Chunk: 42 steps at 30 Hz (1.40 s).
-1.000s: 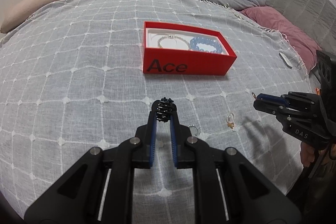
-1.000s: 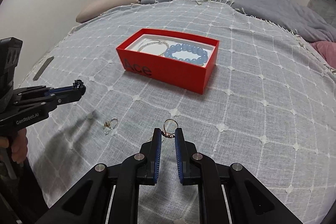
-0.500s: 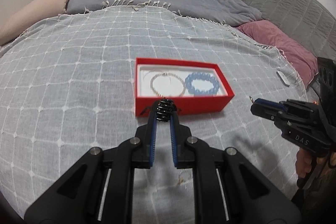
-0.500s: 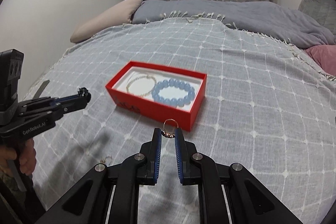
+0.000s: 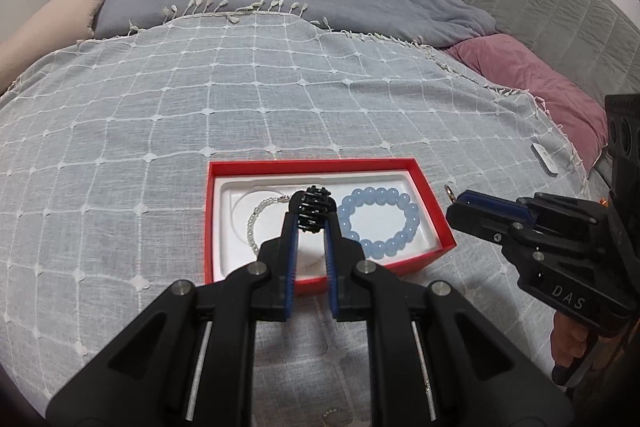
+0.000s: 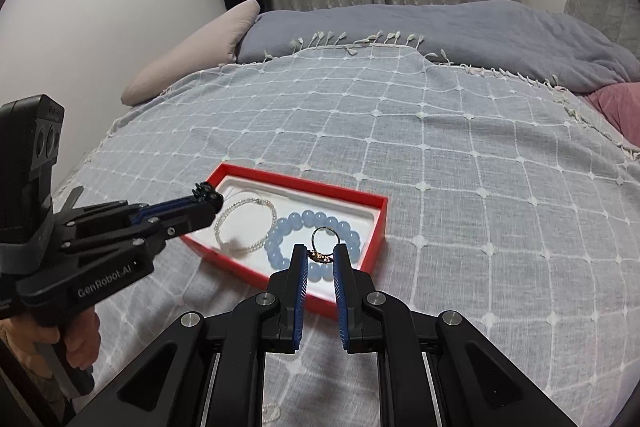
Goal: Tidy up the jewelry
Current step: 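Carry the black ring into the red box with the left tool while the right places the gold ring, then move both open tools over the two small earrings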
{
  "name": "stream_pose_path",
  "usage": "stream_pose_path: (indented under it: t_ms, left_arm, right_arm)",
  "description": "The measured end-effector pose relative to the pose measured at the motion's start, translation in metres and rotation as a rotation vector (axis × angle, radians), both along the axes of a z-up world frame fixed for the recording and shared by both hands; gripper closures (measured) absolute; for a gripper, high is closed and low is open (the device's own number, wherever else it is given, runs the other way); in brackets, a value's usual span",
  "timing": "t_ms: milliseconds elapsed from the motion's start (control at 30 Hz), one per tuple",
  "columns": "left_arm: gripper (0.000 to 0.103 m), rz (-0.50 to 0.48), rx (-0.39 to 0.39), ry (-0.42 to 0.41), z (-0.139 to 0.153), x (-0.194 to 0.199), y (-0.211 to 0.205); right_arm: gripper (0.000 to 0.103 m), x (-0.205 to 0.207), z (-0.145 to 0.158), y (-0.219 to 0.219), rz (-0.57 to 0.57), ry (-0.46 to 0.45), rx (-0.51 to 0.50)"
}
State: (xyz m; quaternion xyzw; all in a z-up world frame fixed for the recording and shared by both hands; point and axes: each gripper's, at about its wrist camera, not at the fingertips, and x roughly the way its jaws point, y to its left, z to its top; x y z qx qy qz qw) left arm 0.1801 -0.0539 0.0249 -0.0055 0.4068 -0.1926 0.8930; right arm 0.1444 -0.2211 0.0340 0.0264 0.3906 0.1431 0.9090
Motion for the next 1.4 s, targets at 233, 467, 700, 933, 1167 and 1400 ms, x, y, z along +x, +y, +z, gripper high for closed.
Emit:
stream_pose_path:
  t_ms: [233,467,700,933,1167,1400]
  left_arm:
    - [0.089,0.006,-0.001,0.043,-0.013,0.011,0.002]
    - [0.089,0.011,-0.018,0.074,-0.019,0.017,0.005]
    - [0.087,0.009,-0.047,0.086,-0.015,0.014,0.008]
    - [0.077,0.057,-0.047,0.074,-0.005,0.001,0.023]
    - [0.059,0.160,0.097,0.084,0.005,-0.048,0.024]
    - [0.020,0.147,-0.014,0.033,0.023,-0.102,0.050]
  right_arm:
    - [0.090,0.023,-0.013,0.007,0.004,0.026,-0.016]
    - [0.090,0.035,-0.019,0.008,-0.006,0.035,-0.010]
    - [0.076,0.037,-0.020,0.004,-0.029,0.042,0.020]
    - [0.067,0.029,-0.013,-0.006,-0.061,0.056,0.076]
    - [0.058,-0.036,0.007,-0.004,-0.012,0.030,0.090]
    - [0.037,-0.127,0.033,-0.022,0.026,-0.014,0.225]
